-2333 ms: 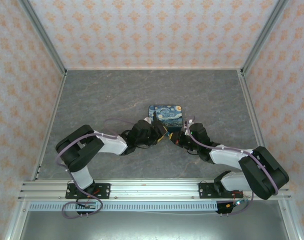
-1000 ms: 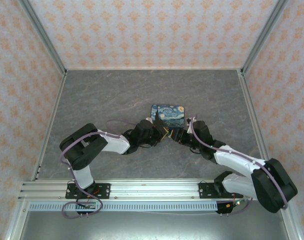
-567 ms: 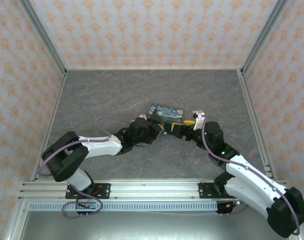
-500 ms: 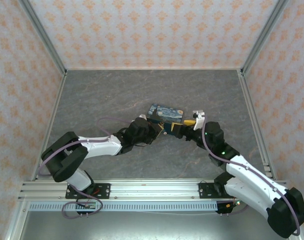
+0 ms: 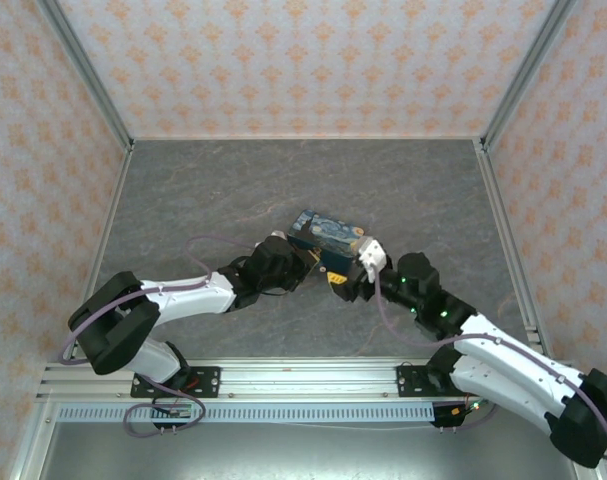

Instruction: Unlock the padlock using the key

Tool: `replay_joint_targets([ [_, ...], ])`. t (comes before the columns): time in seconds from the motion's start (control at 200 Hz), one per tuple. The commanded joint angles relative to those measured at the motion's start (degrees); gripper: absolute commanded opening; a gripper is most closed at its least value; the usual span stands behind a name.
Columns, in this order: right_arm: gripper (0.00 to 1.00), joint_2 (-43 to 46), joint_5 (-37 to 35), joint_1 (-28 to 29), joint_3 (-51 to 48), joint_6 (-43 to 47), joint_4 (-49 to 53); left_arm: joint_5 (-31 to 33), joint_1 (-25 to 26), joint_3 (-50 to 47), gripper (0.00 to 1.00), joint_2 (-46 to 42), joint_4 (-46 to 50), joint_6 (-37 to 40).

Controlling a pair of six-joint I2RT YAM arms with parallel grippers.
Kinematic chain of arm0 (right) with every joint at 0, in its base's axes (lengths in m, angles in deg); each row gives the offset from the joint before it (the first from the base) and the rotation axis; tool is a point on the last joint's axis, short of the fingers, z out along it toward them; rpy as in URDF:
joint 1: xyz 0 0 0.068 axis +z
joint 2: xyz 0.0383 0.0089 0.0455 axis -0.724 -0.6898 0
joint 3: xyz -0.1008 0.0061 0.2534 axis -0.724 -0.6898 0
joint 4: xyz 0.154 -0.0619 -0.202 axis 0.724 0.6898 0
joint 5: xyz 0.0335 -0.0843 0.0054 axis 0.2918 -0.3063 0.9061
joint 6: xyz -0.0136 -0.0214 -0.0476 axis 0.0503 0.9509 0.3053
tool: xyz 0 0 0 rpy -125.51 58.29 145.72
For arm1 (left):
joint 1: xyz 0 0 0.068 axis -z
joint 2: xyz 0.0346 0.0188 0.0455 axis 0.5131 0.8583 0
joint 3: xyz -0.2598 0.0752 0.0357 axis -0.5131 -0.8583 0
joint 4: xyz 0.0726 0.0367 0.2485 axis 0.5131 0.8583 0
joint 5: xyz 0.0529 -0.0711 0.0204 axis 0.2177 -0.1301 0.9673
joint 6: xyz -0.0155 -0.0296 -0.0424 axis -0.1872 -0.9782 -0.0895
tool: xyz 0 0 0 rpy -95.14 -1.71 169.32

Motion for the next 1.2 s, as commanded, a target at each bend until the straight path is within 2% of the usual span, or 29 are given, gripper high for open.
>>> replay_joint_targets([
  [0.0,0.83,-2.8,-13.2,4.9,-1.7,13.5,0.4,1.6,-0.7,0.1,0.0,-2.2,0.5,0.8],
  [0.2,0.79,-9.9,-22.8,9.4,-4.1,21.0,-7.4,1.2,-0.9,0.2,0.0,-2.5,0.6,0.8],
  [0.325,0.75,-14.4,-25.9,11.0,-4.2,23.6,-11.6,0.9,-0.9,0.6,0.0,-2.2,0.5,0.8],
  [0.741,0.5,-23.7,-25.0,11.6,-2.4,20.5,-19.0,0.5,-0.9,1.5,0.0,-1.4,0.4,0.4],
  [0.981,0.39,-26.9,-25.4,11.8,-1.8,18.9,-21.7,0.3,-0.9,1.7,0.0,-1.3,0.4,0.3],
  [1.196,0.35,-27.2,-24.9,11.8,-1.3,17.7,-22.4,0.3,-1.0,1.8,0.0,-1.2,0.5,0.3],
])
